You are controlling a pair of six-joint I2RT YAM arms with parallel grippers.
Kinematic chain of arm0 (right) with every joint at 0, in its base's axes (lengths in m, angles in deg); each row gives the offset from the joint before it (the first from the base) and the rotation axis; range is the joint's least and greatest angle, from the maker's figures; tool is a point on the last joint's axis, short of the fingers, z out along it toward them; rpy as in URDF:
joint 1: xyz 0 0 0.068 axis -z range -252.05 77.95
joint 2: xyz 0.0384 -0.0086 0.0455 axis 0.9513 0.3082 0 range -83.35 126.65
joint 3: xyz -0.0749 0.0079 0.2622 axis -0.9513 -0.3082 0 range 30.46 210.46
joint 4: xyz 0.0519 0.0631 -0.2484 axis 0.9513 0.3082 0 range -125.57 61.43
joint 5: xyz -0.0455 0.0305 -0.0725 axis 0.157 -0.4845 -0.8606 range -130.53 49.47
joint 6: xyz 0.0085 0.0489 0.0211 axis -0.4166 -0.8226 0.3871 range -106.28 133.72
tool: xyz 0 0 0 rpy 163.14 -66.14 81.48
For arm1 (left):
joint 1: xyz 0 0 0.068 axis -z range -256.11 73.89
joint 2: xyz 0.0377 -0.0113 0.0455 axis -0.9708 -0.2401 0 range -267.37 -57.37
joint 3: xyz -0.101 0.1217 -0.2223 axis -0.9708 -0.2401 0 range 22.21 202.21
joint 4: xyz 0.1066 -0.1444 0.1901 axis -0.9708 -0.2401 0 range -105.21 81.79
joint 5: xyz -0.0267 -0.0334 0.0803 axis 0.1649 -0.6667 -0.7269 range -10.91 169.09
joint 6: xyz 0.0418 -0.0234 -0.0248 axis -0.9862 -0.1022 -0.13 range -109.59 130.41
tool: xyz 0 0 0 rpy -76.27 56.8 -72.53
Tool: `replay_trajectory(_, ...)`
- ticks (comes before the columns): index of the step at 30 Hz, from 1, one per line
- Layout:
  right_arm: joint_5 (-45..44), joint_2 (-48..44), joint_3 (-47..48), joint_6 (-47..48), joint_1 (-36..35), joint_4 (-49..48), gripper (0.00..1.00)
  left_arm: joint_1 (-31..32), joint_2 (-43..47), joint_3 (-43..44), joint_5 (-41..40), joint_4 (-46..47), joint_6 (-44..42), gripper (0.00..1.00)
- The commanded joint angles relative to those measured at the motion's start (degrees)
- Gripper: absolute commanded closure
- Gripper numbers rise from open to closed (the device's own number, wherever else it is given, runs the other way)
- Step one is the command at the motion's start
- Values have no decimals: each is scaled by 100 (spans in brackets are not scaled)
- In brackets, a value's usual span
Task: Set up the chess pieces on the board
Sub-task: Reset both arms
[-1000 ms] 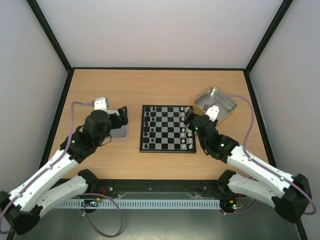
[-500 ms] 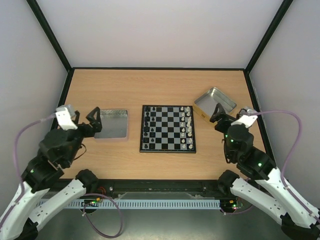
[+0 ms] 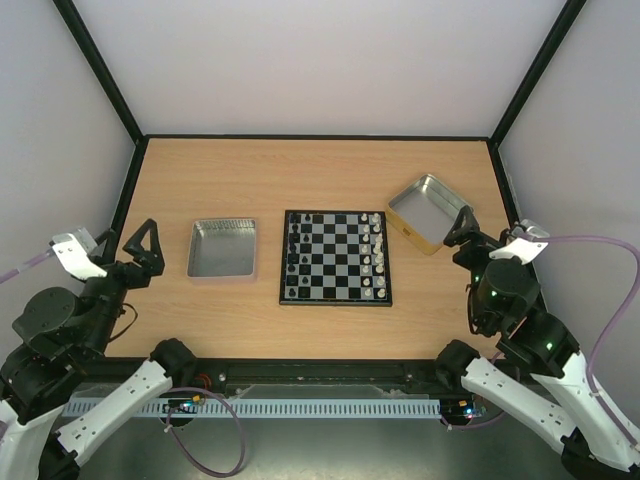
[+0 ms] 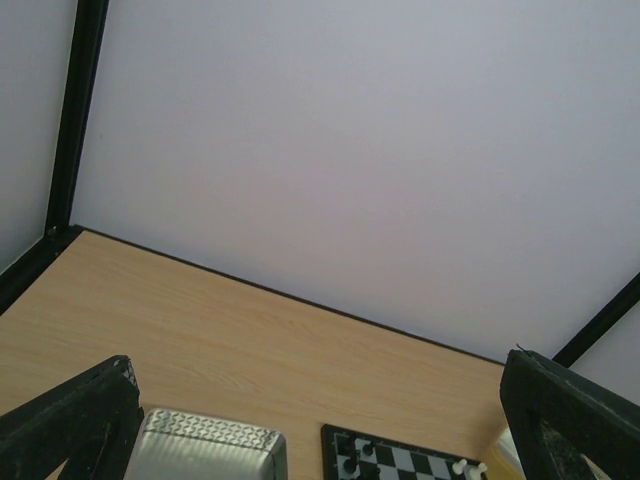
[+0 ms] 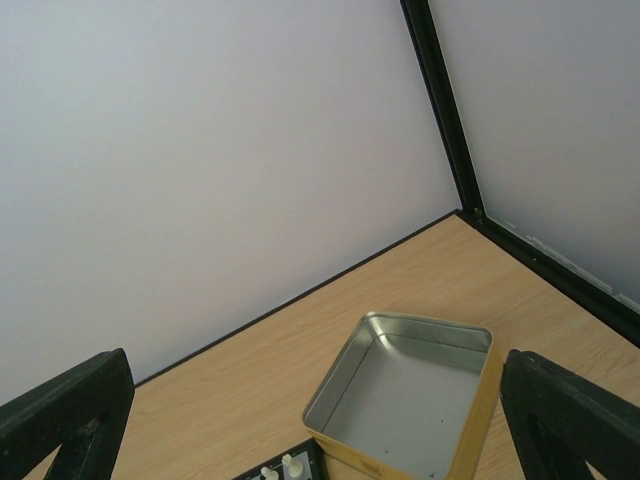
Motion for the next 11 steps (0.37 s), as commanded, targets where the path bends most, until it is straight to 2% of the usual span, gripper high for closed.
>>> replay_trajectory(1,-75,-205,137,98,22,196,2,-18,-26,147,-194,-350,38,1)
replay_trajectory(11,25,-236,74,118,25,105,2,-25,-46,189,-220,-493,103,0)
